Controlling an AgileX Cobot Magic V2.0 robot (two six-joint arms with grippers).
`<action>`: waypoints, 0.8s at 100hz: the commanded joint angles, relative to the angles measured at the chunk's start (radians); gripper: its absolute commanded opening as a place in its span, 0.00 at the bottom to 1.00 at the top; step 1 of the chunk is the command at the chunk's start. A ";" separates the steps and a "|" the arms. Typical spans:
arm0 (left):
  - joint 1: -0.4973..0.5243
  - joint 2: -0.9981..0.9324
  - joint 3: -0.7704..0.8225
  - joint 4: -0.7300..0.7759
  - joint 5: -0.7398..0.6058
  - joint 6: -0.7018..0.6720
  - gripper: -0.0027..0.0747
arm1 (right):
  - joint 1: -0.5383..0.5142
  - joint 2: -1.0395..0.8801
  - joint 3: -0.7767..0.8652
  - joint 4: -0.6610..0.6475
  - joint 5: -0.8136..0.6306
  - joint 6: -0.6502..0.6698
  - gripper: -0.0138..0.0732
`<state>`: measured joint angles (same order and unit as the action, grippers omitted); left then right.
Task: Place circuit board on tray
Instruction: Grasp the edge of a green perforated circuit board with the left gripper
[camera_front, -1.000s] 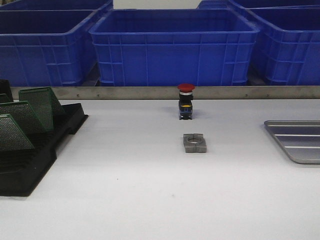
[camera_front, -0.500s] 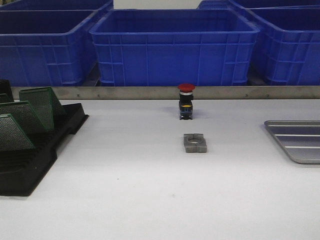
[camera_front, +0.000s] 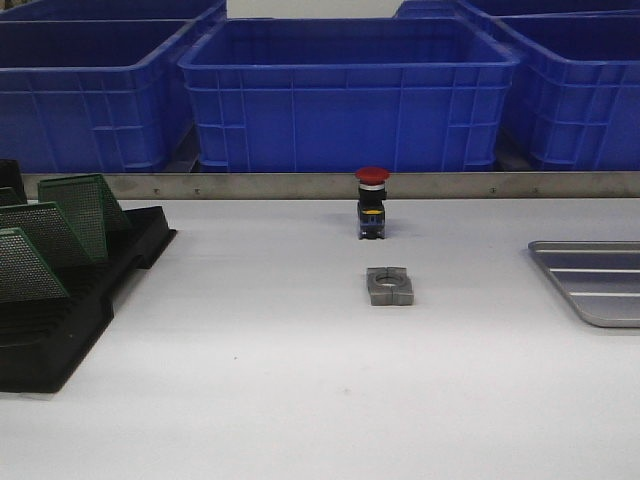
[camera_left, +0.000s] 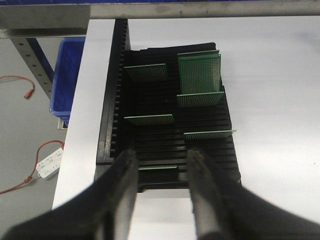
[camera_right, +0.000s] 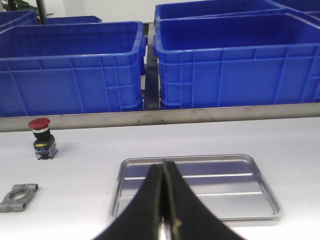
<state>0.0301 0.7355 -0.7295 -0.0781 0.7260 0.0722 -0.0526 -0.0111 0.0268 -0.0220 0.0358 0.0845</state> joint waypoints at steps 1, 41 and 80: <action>0.001 0.061 -0.059 -0.024 -0.062 0.067 0.59 | 0.001 -0.026 -0.012 -0.011 -0.075 -0.005 0.09; 0.001 0.268 -0.114 -0.392 0.110 1.229 0.63 | 0.001 -0.026 -0.012 -0.011 -0.075 -0.005 0.09; -0.068 0.445 -0.114 -0.386 0.028 1.461 0.63 | 0.001 -0.026 -0.012 -0.011 -0.075 -0.005 0.09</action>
<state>-0.0030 1.1605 -0.8124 -0.4312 0.8248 1.5231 -0.0526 -0.0111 0.0268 -0.0220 0.0358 0.0845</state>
